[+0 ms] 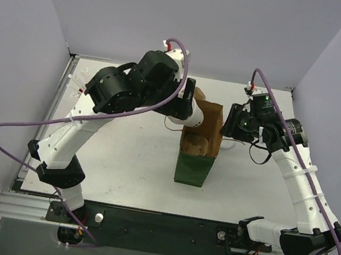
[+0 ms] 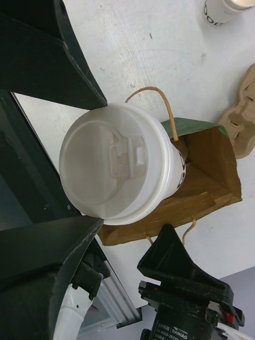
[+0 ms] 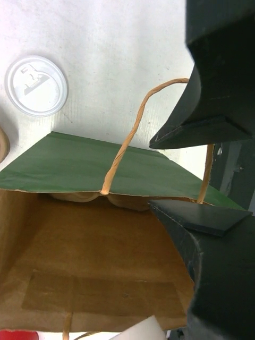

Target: Pack the takeout coffee

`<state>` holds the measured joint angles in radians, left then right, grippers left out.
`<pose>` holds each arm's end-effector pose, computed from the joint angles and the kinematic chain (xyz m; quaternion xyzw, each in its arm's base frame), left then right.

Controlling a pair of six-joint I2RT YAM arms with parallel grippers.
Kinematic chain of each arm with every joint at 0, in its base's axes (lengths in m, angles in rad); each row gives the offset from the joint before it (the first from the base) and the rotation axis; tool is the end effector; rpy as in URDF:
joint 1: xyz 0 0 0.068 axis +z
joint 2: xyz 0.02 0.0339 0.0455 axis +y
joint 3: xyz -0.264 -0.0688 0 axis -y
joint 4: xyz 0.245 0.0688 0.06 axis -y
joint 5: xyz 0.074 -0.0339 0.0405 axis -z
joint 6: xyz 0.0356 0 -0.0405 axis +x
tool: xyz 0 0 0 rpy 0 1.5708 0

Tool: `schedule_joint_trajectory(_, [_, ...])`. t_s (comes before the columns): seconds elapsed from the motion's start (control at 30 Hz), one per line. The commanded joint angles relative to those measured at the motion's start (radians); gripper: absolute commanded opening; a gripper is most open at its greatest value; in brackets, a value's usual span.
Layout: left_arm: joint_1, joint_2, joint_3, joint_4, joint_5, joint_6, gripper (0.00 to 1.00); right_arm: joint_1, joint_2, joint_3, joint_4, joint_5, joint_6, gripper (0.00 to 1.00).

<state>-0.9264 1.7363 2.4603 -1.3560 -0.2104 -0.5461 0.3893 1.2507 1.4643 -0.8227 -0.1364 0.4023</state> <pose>0.1832 -0.2314 0.5168 0.1210 0.8799 -0.2327 0.3962 0.2325 0.1006 0.4121 -0.0258 0.8847 0.2337 0.4025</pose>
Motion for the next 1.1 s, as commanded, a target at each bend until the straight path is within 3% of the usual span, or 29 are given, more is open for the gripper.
schedule_joint_trajectory(0.0, [-0.025,0.023,0.042,-0.029,0.009,-0.009,0.41,0.019,-0.042,-0.042,0.03,0.007,0.036,0.36])
schedule_joint_trajectory(0.23, [-0.06,0.063,0.043,-0.035,0.017,-0.005,0.41,0.069,-0.088,-0.067,0.036,0.05,0.087,0.23])
schedule_joint_trajectory(0.37, [-0.06,0.08,0.042,-0.049,0.009,0.001,0.41,0.098,-0.096,-0.07,0.043,0.063,0.113,0.09])
schedule_joint_trajectory(0.5, [-0.06,0.089,0.034,-0.077,-0.014,0.011,0.41,0.132,-0.096,-0.053,0.046,0.089,0.133,0.01])
schedule_joint_trajectory(1.07, [-0.017,0.048,-0.221,-0.068,0.025,0.032,0.41,0.365,-0.073,-0.032,0.125,0.301,0.253,0.0])
